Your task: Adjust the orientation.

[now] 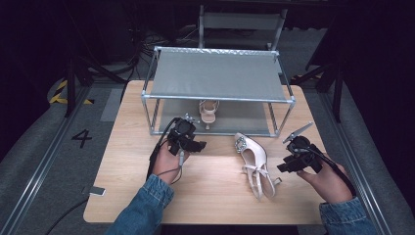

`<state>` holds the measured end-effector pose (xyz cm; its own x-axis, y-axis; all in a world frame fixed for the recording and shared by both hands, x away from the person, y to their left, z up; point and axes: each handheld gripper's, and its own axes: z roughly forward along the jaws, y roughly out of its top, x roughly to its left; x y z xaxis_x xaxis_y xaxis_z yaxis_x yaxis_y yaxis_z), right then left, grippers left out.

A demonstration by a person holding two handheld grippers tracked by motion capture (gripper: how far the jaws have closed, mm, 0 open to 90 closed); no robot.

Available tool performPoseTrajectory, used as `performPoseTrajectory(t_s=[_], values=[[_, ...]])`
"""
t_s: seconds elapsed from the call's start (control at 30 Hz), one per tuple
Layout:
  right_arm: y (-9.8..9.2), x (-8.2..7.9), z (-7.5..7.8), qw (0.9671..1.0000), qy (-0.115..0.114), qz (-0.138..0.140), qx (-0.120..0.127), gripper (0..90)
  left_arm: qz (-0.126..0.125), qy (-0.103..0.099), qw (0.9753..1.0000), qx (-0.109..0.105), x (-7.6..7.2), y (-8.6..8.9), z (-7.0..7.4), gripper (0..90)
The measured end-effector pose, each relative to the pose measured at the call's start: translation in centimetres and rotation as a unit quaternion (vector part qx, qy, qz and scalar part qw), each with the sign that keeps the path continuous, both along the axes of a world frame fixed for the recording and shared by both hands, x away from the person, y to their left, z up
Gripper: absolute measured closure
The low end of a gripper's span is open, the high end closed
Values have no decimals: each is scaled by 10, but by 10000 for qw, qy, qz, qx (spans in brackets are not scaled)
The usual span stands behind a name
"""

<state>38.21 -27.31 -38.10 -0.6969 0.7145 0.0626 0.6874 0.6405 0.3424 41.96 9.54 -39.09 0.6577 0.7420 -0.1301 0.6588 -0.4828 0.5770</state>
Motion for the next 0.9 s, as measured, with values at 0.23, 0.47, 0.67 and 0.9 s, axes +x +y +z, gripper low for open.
performPoseTrajectory(t_s=[0.23,0.47,0.67,0.9], values=[[18,-4,16,9991,-182,265,283,564,90,237,9995,175,-8,8,5,410],[44,-4,17,9970,-159,648,399,561,127,265,9988,393,-9,11,5,389],[64,-1,14,9954,-106,863,413,559,89,312,9983,480,-8,9,2,383],[89,5,1,9935,30,1099,296,543,80,327,9982,491,-8,10,3,376]])
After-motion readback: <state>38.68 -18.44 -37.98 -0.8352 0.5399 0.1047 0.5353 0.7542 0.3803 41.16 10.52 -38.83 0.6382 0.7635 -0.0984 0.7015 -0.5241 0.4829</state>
